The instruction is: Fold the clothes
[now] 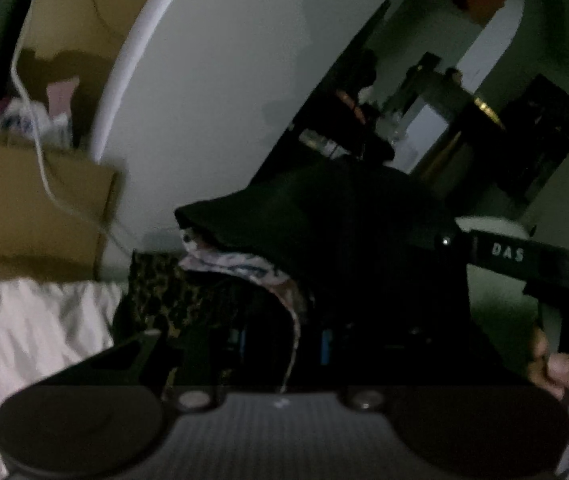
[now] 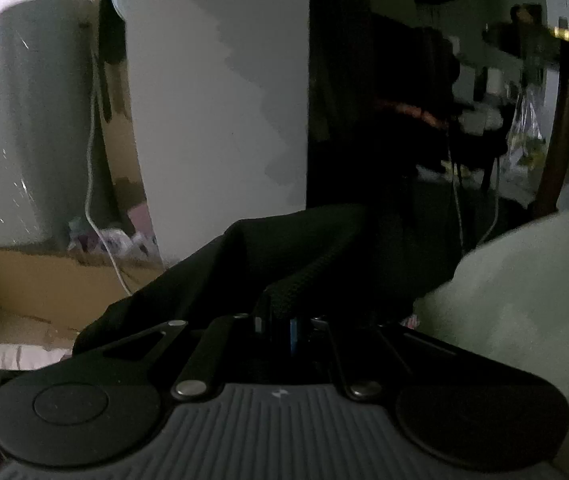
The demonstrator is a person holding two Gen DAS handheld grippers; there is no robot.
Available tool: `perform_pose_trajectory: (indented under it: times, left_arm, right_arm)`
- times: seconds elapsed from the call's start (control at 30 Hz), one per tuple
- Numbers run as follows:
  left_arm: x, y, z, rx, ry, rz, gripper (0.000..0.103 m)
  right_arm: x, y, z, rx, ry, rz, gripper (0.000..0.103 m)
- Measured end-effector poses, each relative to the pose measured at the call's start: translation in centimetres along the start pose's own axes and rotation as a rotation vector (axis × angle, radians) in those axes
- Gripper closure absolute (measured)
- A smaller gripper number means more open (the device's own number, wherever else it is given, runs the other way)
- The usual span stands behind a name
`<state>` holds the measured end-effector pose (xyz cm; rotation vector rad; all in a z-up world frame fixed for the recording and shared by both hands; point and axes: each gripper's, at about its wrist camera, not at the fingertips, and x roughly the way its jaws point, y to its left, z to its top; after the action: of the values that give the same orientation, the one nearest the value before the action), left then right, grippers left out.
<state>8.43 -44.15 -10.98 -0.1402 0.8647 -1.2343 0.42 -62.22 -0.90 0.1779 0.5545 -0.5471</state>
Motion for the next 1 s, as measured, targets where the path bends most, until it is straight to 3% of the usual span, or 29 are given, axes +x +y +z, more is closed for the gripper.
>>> perform_pose_trajectory:
  times: [0.47, 1.0]
  left_arm:
    - [8.9, 7.7, -3.3, -0.078, 0.13, 0.037, 0.07]
    - [14.3, 10.7, -3.2, 0.012, 0.171, 0.076, 0.069]
  right_arm:
    - [10.9, 0.6, -5.2, -0.034, 0.14, -0.038, 0.096]
    - [18.8, 0.2, -6.2, -0.115, 0.197, -0.109, 0.096]
